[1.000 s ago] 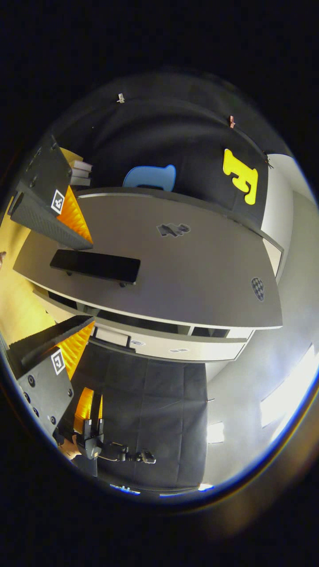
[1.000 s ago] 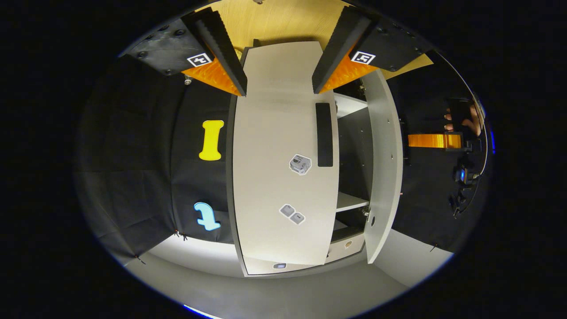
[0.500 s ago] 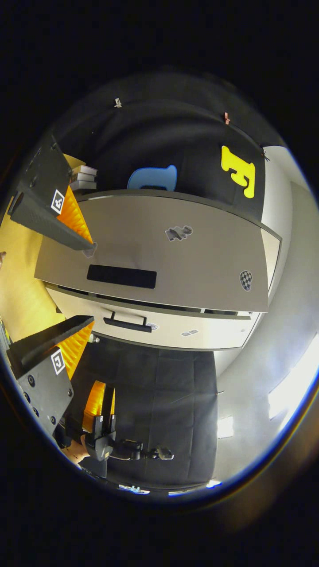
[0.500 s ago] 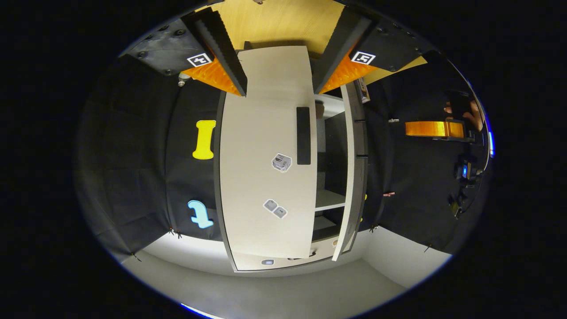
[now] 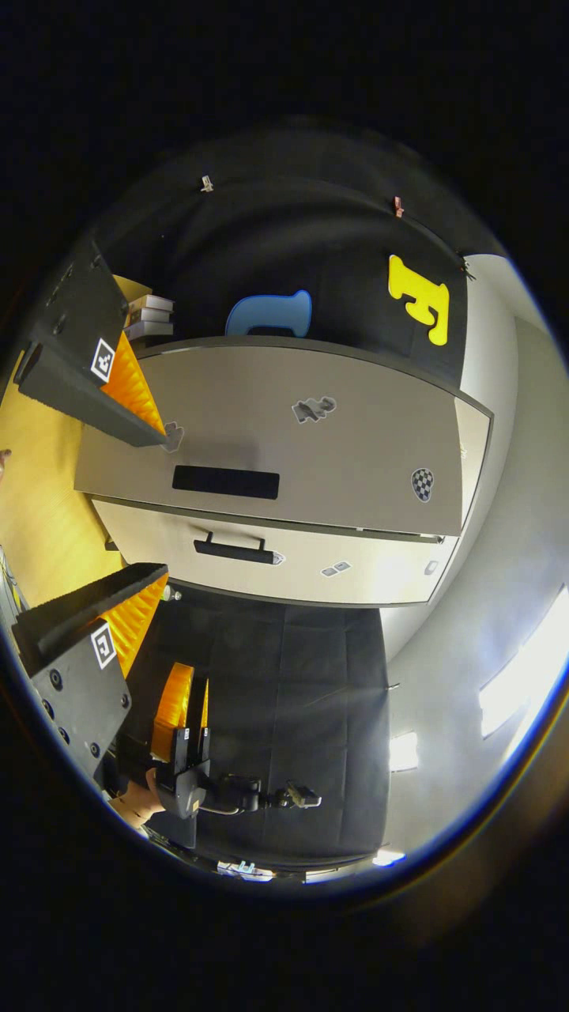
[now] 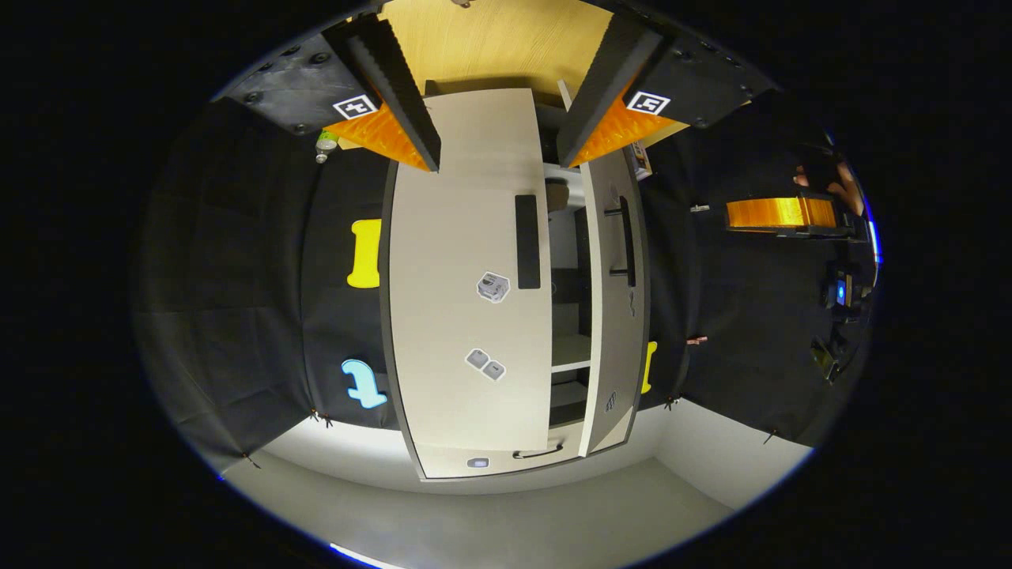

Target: Grab one shoe with the right hand and put it into the shoe cabinet, grab the other shoe with the left hand and put it into the shoe cabinet; then close the right door with the right hand and the left door with the left hand.

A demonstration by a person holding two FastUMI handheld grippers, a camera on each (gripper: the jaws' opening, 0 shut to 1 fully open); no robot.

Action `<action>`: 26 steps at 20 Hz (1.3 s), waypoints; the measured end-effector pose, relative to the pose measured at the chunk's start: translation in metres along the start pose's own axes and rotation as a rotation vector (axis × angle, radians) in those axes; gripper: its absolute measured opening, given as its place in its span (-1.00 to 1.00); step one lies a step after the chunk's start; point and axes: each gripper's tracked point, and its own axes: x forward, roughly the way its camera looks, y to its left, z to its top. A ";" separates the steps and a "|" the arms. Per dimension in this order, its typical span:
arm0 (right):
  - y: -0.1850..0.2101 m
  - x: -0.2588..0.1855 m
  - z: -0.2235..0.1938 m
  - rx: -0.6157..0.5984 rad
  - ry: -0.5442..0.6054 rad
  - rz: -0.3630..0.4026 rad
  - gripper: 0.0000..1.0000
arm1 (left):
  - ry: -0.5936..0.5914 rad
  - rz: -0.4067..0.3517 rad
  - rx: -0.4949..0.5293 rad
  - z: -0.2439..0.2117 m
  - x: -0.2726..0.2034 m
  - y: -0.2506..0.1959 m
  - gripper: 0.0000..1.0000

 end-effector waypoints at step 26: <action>0.003 0.006 -0.007 -0.015 0.010 0.032 0.95 | 0.005 0.048 0.066 0.000 0.010 0.006 0.89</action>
